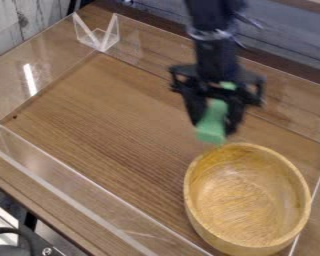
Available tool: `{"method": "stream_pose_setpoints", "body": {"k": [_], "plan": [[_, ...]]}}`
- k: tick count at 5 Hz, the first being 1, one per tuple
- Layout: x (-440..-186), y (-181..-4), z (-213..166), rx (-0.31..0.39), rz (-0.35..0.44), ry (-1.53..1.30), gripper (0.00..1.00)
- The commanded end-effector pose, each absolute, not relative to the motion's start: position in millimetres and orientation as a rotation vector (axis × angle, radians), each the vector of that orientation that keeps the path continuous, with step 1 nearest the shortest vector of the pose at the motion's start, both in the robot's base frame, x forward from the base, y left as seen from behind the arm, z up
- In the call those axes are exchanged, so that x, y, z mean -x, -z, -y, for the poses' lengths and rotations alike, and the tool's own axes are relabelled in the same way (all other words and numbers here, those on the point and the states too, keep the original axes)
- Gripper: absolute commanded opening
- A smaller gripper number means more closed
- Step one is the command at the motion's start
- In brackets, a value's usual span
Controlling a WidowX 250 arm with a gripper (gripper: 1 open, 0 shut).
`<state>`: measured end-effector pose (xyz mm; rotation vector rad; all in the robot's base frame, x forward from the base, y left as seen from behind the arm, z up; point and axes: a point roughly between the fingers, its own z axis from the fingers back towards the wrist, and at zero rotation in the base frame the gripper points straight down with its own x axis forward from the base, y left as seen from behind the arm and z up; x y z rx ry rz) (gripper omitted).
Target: Put the green block in the brown bowl
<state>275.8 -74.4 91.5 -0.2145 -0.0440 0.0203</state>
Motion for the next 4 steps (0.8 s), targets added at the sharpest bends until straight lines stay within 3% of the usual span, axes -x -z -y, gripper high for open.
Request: {"method": "stream_pose_setpoints", "body": {"k": [1,2,3,4], "plan": [[-271,-95.4,115,0.243,0.090,0.062,0.00],[-260,-80.5,147,0.254,0.073,0.122,0.00],[-243,-72.8,146,0.252,0.082,0.126,0.00],[-232,-78.5,139,0.229,0.097,0.119,0.00]]}}
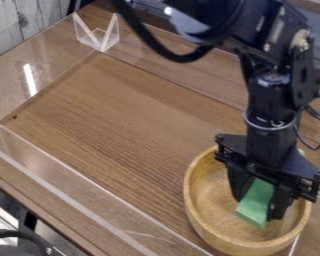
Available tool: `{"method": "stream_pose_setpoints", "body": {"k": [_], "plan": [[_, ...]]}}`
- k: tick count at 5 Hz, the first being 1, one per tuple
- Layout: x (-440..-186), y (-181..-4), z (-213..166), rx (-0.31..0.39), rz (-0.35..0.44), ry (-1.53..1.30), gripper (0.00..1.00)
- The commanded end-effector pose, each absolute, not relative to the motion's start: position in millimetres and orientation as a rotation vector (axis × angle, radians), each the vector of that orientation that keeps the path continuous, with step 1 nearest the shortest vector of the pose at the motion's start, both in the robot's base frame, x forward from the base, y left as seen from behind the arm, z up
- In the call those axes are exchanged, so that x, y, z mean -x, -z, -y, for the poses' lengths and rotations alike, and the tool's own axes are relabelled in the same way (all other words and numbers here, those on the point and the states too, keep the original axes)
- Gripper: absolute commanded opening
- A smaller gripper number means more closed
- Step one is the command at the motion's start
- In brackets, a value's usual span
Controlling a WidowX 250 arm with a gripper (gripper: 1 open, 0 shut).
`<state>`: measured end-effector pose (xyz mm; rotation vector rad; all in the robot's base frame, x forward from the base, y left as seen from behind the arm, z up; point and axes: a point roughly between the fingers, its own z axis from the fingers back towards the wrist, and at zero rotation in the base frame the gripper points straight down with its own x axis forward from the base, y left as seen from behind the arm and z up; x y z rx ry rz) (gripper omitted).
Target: Put the green block in the brown bowl
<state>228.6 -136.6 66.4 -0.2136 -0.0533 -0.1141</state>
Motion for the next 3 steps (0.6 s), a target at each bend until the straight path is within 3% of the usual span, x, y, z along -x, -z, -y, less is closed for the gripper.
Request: {"method": "stream_pose_setpoints", "body": {"k": [1,3], "plan": [[-225,-84.8,143,0.216,0.113,0.114,0.00],[-218,-95.0,153,0.203,0.143,0.102,0.00]]}}
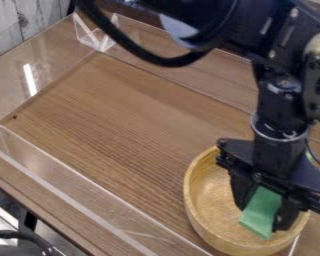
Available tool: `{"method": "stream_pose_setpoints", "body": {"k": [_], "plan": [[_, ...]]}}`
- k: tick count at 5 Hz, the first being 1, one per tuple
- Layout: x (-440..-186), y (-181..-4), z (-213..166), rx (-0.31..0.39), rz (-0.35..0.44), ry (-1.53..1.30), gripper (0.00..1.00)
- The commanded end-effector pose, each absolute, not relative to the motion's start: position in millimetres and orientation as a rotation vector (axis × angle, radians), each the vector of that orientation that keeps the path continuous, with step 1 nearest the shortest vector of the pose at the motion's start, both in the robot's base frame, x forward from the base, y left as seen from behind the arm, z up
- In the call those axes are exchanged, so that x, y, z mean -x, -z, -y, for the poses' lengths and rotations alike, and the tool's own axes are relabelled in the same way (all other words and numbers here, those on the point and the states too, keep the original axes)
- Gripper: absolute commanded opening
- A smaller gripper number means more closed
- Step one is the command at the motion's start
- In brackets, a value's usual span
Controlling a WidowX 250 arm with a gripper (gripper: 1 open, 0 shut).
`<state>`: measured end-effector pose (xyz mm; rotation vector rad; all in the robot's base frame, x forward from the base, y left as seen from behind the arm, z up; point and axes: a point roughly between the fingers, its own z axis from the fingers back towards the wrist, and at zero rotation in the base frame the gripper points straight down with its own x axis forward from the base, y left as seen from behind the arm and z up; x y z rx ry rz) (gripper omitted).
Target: Put the green block in the brown bowl
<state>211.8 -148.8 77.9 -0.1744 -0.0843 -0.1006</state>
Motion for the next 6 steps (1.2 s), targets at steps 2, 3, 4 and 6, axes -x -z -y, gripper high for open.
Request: {"method": "stream_pose_setpoints", "body": {"k": [2,3,4,6], "plan": [[-216,-110.4,149,0.199,0.165,0.044,0.00],[-214,-110.0,146,0.200,0.167,0.014,0.00],[-223,-104.1,154,0.199,0.163,-0.021,0.00],[-225,-104.9,158,0.188,0.165,-0.066,0.00]]}}
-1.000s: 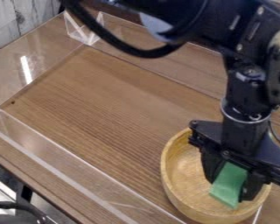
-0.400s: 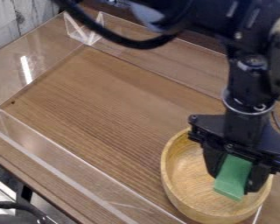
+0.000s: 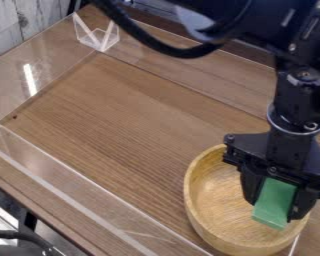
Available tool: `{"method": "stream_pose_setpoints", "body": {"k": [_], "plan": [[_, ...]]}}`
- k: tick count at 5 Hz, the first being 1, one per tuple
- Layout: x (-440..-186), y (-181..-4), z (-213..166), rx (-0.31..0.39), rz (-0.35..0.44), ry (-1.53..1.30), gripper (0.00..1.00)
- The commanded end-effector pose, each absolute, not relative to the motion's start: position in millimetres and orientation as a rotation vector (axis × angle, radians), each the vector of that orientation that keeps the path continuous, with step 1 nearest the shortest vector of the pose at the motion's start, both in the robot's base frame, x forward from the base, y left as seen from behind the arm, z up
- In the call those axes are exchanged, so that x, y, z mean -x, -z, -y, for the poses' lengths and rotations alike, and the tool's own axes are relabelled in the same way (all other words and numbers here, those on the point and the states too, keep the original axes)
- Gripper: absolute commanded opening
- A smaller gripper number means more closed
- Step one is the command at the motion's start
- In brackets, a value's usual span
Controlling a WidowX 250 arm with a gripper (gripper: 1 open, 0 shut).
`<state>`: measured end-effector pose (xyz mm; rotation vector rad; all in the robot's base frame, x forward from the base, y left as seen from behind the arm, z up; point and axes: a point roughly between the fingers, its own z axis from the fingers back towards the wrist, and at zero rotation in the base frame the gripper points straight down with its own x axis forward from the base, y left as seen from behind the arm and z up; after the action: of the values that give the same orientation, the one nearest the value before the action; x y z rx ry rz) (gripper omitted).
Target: Put the green block in the brown bowl
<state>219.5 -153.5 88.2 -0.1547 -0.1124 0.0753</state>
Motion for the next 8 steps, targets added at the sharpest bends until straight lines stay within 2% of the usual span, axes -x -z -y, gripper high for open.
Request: {"method": "stream_pose_setpoints", "body": {"k": [1,2,5,6,7,8], "plan": [[-227,-107.3,155,0.189,0.158,-0.064,1.00],[-233,-115.6,149,0.191,0.170,-0.059,1.00],[-227,-148.1,107,0.224,0.261,-0.074,1.00],[-226,-170.5,95,0.224,0.284,-0.082,1.00],[-227,-184.2,78,0.210,0.304,-0.097,1.00],[-232,-177.1,69,0.185,0.305,-0.116,1.00]]}}
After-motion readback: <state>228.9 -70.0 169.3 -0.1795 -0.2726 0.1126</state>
